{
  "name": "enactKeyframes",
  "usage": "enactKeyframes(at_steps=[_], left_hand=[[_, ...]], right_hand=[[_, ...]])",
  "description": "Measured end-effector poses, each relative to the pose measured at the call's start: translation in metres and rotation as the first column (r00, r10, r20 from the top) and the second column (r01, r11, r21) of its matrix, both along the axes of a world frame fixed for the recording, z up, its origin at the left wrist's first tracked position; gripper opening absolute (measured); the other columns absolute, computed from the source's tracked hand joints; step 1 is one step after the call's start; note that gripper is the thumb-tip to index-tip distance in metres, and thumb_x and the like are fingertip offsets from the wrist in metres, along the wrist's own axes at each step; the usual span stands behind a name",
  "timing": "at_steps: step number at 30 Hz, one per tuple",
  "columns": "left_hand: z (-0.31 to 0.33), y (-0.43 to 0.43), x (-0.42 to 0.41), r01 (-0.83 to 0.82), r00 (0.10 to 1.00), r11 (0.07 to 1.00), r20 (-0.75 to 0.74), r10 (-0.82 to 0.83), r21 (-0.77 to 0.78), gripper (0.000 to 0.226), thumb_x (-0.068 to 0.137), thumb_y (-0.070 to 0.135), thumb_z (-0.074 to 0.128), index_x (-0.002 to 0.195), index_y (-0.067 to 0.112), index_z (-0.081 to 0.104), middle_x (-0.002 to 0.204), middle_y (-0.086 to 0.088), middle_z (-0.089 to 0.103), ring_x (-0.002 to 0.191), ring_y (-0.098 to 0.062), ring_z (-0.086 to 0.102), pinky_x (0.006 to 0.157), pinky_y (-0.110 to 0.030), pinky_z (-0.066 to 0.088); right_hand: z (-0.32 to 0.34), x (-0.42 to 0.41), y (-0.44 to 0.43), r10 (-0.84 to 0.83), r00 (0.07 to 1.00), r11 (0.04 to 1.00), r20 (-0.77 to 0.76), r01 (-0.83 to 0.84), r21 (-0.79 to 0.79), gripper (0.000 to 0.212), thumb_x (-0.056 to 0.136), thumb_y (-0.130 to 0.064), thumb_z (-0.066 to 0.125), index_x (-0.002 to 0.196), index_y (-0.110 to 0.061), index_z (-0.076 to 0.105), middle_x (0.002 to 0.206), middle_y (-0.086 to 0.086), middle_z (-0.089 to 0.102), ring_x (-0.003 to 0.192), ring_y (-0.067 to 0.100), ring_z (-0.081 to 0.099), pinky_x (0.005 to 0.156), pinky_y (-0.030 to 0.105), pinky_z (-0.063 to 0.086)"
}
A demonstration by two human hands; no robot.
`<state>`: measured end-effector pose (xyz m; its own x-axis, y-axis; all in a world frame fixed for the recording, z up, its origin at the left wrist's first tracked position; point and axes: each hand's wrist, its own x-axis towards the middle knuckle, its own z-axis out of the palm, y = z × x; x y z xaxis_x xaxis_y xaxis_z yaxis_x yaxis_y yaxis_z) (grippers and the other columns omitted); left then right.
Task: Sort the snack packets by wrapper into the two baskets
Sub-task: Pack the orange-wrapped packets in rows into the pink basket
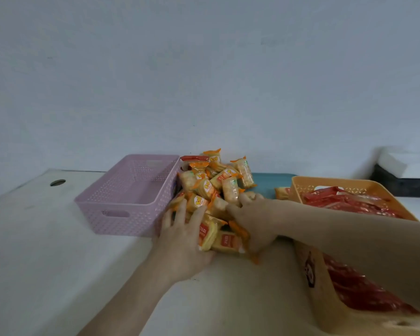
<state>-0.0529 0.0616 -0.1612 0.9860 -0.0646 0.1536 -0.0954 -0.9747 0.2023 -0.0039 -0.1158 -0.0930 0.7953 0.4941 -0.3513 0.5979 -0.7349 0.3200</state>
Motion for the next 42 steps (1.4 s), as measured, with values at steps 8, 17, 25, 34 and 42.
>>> enactKeyframes(at_steps=[8,17,25,34,42], left_hand=[[0.003,0.012,-0.004,-0.019,0.994,0.958,0.101,0.05,-0.286,0.074,0.062,0.045,0.076,0.129,0.047,0.044,0.116,0.009,0.061,0.099,-0.017,0.062,0.083,-0.037,0.053],[0.0,-0.003,-0.015,0.102,0.983,0.757,-0.05,-0.176,-0.646,0.081,0.079,0.05,0.071,0.144,0.048,0.024,0.144,0.018,0.033,0.13,-0.003,0.037,0.11,-0.03,0.034],[0.0,-0.042,-0.006,0.004,1.0,0.376,-0.002,-0.015,-0.926,0.059,0.07,0.015,0.084,0.107,0.051,0.055,0.106,0.023,0.062,0.094,0.006,0.061,0.083,-0.022,0.053],[0.068,-0.046,0.029,0.11,0.994,-0.05,0.111,-0.007,-0.993,0.06,0.068,0.005,0.083,0.121,0.026,0.063,0.111,-0.008,0.072,0.102,-0.027,0.07,0.088,-0.05,0.056],[0.162,0.027,0.049,0.317,0.94,0.107,0.327,0.096,-0.942,0.061,0.072,-0.004,0.077,0.127,0.014,0.059,0.115,-0.011,0.07,0.101,-0.028,0.07,0.081,-0.044,0.058]], right_hand=[[0.009,0.029,-0.016,-0.281,0.953,0.945,-0.11,0.294,0.14,0.099,0.069,-0.06,0.073,0.149,-0.024,0.026,0.146,0.007,0.041,0.13,0.029,0.041,0.106,0.041,0.038],[-0.008,0.026,-0.006,-0.258,0.922,0.927,-0.287,0.32,0.196,0.132,0.059,-0.065,0.078,0.149,-0.04,-0.016,0.16,0.008,-0.015,0.147,0.037,0.005,0.116,0.053,0.024],[-0.004,0.019,0.001,-0.168,0.958,0.855,-0.231,0.258,0.45,0.048,0.071,-0.031,0.078,0.112,-0.021,0.055,0.099,-0.004,0.055,0.104,0.021,0.056,0.091,0.032,0.05],[0.064,0.029,-0.021,-0.08,0.79,0.258,-0.608,0.605,0.753,0.054,0.069,0.008,0.076,0.111,-0.018,0.054,0.098,0.007,0.063,0.081,0.023,0.065,0.069,0.039,0.06],[0.117,0.043,0.05,0.308,0.773,-0.161,-0.554,0.616,0.771,0.053,0.077,0.011,0.069,0.123,-0.008,0.049,0.088,0.011,0.064,0.065,0.018,0.067,0.053,0.029,0.057]])
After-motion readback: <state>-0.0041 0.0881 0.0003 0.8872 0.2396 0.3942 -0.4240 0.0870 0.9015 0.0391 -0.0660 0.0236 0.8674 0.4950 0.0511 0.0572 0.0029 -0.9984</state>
